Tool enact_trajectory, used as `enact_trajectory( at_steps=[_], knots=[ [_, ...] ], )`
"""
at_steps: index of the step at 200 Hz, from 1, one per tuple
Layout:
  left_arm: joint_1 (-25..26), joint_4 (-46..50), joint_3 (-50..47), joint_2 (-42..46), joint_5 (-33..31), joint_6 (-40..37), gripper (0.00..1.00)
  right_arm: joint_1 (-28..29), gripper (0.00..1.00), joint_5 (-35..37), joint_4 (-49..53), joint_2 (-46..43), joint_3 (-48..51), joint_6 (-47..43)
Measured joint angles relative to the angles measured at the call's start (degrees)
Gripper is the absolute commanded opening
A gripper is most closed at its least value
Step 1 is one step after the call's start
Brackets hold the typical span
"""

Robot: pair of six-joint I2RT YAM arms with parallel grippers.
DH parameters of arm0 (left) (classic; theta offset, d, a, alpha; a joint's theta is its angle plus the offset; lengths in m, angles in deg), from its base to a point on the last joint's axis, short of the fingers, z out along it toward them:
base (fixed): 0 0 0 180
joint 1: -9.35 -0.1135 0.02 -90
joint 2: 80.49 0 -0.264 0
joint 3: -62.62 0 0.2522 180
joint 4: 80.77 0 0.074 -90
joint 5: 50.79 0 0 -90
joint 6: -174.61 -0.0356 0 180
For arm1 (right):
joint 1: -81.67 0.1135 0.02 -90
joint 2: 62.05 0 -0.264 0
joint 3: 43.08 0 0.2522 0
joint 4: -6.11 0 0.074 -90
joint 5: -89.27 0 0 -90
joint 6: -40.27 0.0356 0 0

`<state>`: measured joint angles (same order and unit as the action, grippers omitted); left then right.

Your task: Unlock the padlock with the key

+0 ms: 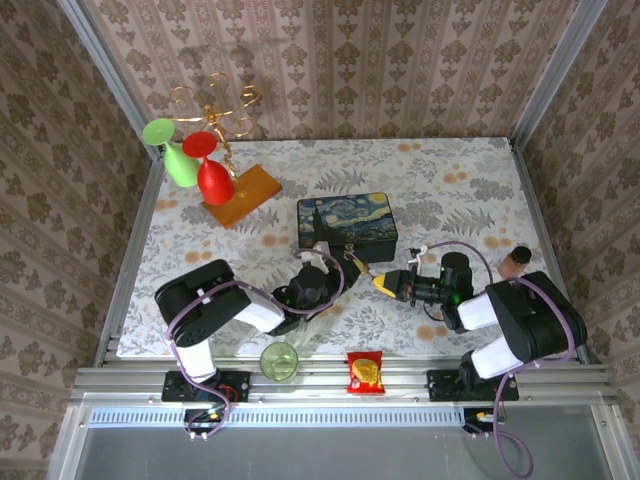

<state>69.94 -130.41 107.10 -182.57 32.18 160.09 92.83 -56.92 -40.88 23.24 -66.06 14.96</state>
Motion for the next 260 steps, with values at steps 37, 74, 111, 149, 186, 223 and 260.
enact_trajectory(
  at_steps=[37,74,111,149,186,223,260],
  knots=[
    [0.00,-0.07,0.00,-0.42,0.15,0.50,0.00,-0.13,0.00,0.00,4.26,-1.09,-1.31,-2.16],
    [0.00,-0.15,0.00,-0.46,0.28,1.60,0.00,-0.31,0.00,0.00,4.00,-0.07,-1.64,-2.84],
    [0.00,-0.11,0.00,-0.46,0.33,2.16,0.00,-0.44,0.00,0.00,3.06,1.33,-1.51,-2.99],
    [0.00,-0.57,0.15,-1.07,0.42,2.80,0.00,-0.52,0.00,0.00,3.10,0.76,-1.18,-3.28],
    [0.00,-0.55,0.15,-1.27,0.46,3.06,0.00,-0.52,0.00,0.02,5.62,-2.29,-1.16,-4.68],
    [0.00,-0.52,0.26,-1.27,0.46,3.06,0.00,-0.55,0.00,0.02,9.31,-3.80,-1.16,-6.49],
    [0.00,-0.52,0.52,-1.27,0.46,3.26,0.00,-0.59,0.00,0.04,11.78,-4.33,-1.16,-7.80]
  ],
)
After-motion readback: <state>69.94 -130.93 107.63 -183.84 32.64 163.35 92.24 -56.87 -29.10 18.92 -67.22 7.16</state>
